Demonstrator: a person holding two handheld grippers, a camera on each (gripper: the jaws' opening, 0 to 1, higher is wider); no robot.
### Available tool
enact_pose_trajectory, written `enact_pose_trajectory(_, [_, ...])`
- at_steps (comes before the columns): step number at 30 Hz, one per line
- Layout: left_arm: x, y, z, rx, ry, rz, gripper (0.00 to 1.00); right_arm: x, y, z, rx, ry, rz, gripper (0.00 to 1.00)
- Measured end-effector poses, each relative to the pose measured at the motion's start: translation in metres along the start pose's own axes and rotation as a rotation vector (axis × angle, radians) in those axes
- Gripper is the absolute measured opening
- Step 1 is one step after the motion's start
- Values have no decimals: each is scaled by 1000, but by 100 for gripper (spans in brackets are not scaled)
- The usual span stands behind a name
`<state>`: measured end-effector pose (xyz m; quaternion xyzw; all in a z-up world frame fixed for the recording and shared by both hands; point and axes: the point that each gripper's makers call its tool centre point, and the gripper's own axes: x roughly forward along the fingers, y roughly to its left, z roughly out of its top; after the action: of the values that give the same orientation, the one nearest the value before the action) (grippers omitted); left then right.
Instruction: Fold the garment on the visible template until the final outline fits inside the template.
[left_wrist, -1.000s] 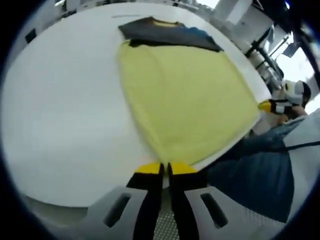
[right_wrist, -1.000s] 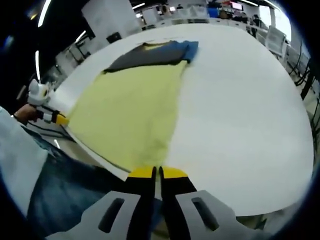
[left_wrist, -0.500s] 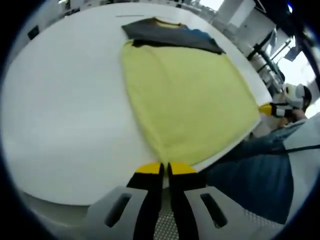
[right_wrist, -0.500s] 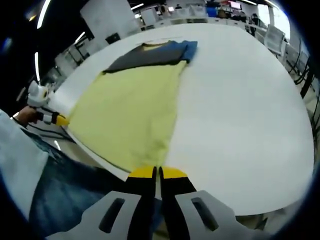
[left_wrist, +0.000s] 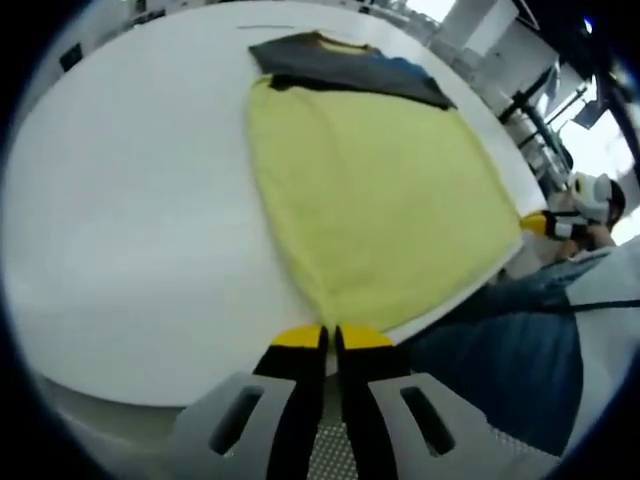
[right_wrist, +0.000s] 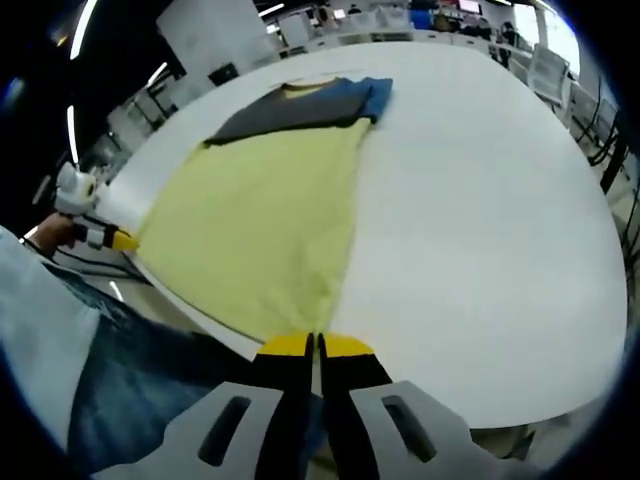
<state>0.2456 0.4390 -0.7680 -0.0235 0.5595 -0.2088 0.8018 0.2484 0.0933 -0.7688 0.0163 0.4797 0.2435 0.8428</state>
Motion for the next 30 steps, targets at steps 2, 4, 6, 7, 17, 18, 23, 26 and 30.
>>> enact_pose_trajectory(2, [-1, -1, 0, 3, 4, 2, 1, 0, 0, 0, -6, 3, -1, 3])
enact_pose_trajectory(4, [-2, -1, 1, 4, 7, 3, 1, -1, 0, 1, -3, 5, 1, 3])
enact_pose_trajectory(6, [-2, -2, 1, 3, 9, 3, 1, -2, 0, 2, 1, 5, 5, 3])
enact_pose_trajectory(7, [-3, -2, 2, 4, 10, 3, 1, -2, 0, 2, 1, 6, 9, 3])
enact_pose_trajectory(17, [-11, -6, 8, 17, 29, 0, 1, -6, 1, 6, -11, 29, 34, 3])
enact_pose_trajectory(18, [-13, -6, 10, 19, 30, -1, 1, -7, 1, 7, -13, 30, 37, 3])
enact_pose_trajectory(23, [-17, -7, 14, 21, 34, -7, 1, -12, 0, 11, -12, 32, 48, 3])
enact_pose_trajectory(26, [-18, -7, 15, 22, 35, -8, 1, -14, 1, 13, -11, 36, 59, 3])
enact_pose_trajectory(30, [-22, -10, 17, 27, 39, -13, 1, -21, 0, 19, -20, 32, 57, 3])
